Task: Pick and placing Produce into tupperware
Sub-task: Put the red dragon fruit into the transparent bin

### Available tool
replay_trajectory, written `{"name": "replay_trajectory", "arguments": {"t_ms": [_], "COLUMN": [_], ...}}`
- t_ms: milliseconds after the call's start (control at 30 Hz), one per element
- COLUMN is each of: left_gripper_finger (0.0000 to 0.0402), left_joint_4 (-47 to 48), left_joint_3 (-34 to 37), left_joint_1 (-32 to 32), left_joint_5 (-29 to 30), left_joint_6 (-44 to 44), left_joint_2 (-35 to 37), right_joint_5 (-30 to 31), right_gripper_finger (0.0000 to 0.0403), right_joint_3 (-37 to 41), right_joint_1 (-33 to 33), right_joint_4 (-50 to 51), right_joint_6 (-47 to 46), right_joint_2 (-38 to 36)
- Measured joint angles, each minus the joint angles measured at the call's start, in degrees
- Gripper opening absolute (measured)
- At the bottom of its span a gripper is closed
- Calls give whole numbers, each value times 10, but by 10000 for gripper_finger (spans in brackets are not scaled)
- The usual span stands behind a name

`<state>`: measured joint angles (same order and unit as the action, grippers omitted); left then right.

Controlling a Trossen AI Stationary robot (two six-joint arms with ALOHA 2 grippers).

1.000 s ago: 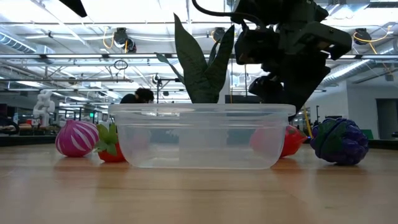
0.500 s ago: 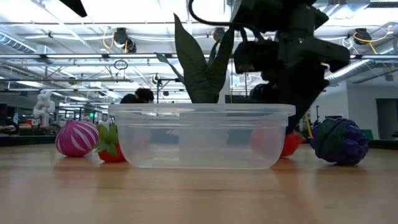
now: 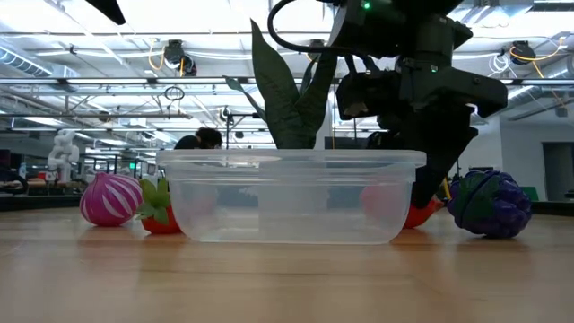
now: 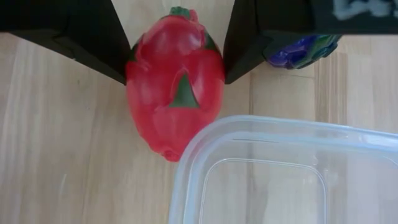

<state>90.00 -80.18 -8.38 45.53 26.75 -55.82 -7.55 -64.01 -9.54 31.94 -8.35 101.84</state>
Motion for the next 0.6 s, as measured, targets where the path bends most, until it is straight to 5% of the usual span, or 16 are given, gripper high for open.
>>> {"name": "replay_trajectory", "arguments": {"t_ms": [600], "left_gripper_finger": [145], "left_joint_4": [0], "left_joint_3": [0], "left_joint_1": [0], "left_joint_5": [0], "left_joint_6": [1], "left_joint_2": [0], "right_joint_5": [3], "right_gripper_finger": [211], "right_joint_3": [0], "right_joint_1": [0], "right_joint_4": [23], "right_joint_6": [-11], "right_joint_2": [-1]}}
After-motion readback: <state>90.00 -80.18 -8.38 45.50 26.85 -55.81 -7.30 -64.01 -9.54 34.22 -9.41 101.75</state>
